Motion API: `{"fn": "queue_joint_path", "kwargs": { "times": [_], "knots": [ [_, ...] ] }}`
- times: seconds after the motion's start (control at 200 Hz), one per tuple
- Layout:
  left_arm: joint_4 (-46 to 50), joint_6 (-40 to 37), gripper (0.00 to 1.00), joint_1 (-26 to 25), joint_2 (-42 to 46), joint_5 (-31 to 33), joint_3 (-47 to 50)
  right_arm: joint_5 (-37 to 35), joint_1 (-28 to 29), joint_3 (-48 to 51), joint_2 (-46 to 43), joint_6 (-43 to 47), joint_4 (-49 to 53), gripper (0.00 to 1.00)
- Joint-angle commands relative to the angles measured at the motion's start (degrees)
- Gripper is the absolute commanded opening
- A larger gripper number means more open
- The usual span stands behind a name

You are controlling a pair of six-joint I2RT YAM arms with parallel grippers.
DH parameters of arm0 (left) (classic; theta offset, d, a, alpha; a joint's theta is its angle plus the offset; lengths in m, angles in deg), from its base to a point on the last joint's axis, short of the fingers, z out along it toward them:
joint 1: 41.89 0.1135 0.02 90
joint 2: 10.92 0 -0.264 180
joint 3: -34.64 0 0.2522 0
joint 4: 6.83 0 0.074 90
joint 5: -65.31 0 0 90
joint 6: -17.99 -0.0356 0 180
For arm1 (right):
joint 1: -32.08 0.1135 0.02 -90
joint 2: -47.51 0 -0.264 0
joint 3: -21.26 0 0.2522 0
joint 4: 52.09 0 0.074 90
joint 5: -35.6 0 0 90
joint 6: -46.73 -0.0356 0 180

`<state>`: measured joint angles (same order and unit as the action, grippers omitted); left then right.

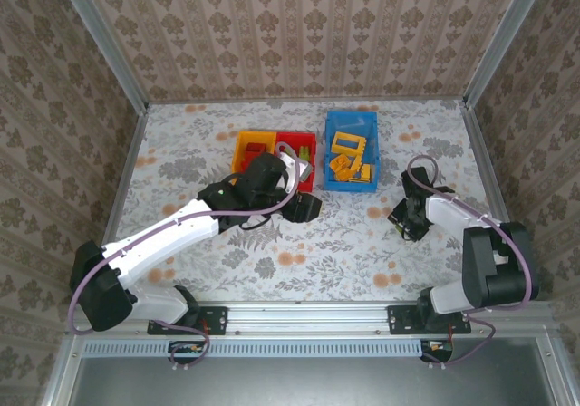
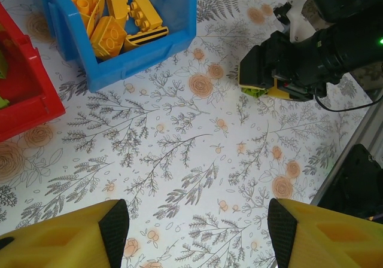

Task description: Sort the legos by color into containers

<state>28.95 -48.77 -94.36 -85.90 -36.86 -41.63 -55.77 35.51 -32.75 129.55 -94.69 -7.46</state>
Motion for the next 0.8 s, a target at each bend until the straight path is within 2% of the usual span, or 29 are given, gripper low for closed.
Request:
{"fn": "queue_joint_path", "kwargs": {
  "times": [0.0,0.115,0.19,0.255,0.375,0.465,0.545,0.63,0.795],
  "knots": [
    [0.0,-1.5,0.65,-0.3,0.0,0.7,-0.9,1.4,-0.3,0.3,0.3,0.2,-1.8,0.44],
    [1.2,-1.3,0.65,-0.3,0.1,2.5,-1.9,1.8,0.1,-0.7,-1.2,2.0,-0.8,0.31],
    [3.0,-0.7,0.65,-0.2,1.0,6.5,-2.5,1.3,2.8,-2.7,-2.8,4.3,-0.4,0.28],
    [4.2,-0.2,0.64,0.1,2.4,9.9,-2.6,0.5,7.9,-5.9,-4.4,6.8,1.3,0.27],
    [7.9,1.2,0.64,1.4,5.7,17.1,-2.5,0.0,21.4,-13.1,-2.8,11.9,-2.2,0.28],
    [11.3,2.7,0.64,3.2,8.4,22.3,-2.0,-1.4,30.4,-21.4,3.9,16.8,-3.1,0.28],
    [12.5,3.5,0.64,5.0,10.9,24.5,-0.9,-3.9,35.6,-30.0,10.1,20.9,-1.1,0.29],
    [12.9,3.9,0.64,6.6,13.6,25.2,0.1,-6.1,37.7,-38.8,17.2,23.7,2.9,0.29],
    [14.0,4.7,0.64,8.3,17.1,25.6,1.4,-11.6,37.9,-55.9,30.3,28.0,13.5,0.28]
  ]
}}
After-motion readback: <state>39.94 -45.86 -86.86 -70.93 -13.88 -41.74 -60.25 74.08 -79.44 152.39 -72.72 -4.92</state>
